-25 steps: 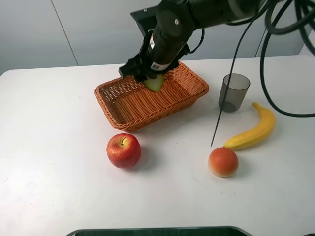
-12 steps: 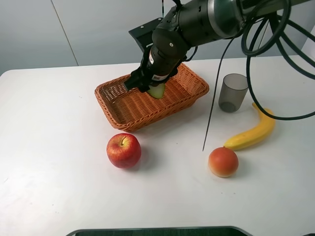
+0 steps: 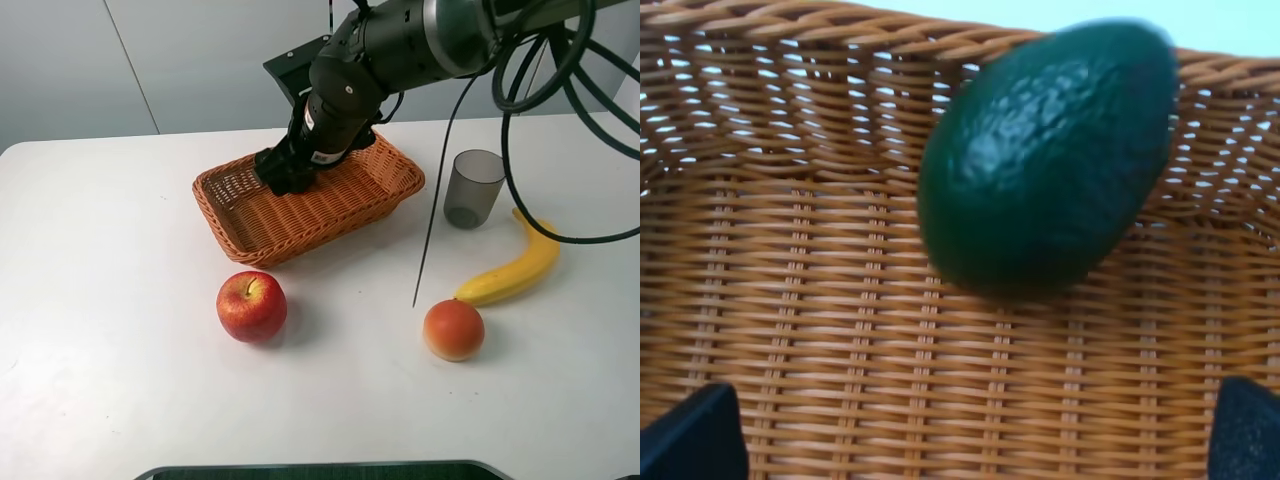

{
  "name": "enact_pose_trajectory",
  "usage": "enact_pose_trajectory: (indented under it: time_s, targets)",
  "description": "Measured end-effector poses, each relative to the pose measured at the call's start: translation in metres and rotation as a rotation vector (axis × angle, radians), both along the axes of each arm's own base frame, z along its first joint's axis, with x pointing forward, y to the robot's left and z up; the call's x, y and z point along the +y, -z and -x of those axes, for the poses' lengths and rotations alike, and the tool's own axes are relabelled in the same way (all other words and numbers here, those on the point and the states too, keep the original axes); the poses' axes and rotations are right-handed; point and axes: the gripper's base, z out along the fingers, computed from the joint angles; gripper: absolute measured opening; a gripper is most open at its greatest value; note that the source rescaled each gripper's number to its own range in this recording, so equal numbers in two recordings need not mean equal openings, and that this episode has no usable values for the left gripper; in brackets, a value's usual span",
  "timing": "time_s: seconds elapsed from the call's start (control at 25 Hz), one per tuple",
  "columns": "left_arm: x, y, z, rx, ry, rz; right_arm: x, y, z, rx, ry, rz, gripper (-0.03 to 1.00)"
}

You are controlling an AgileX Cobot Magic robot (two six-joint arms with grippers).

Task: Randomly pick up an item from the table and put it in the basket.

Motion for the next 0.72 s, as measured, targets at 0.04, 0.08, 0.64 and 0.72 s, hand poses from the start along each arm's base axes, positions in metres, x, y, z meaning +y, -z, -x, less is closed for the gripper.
enact_pose_trajectory:
  time_s: [0.04,0.08,0.64,0.72]
  targets:
    - [0.0,0.0,0.0,0.0,0.0,0.0,-0.001,-0.004,0.001,-0.001,0.004,-0.001,0.99]
    - [0.0,0.0,0.0,0.0,0.0,0.0,-0.002,-0.008,0.002,-0.001,0.01,-0.002,0.99]
    - [0.0,0.0,0.0,0.0,0.0,0.0,-0.116,-0.072,0.016,0.168,0.367,-0.147,0.99]
    - [0.0,0.0,0.0,0.0,0.0,0.0,-0.141,-0.075,0.026,0.183,0.403,-0.151,0.99]
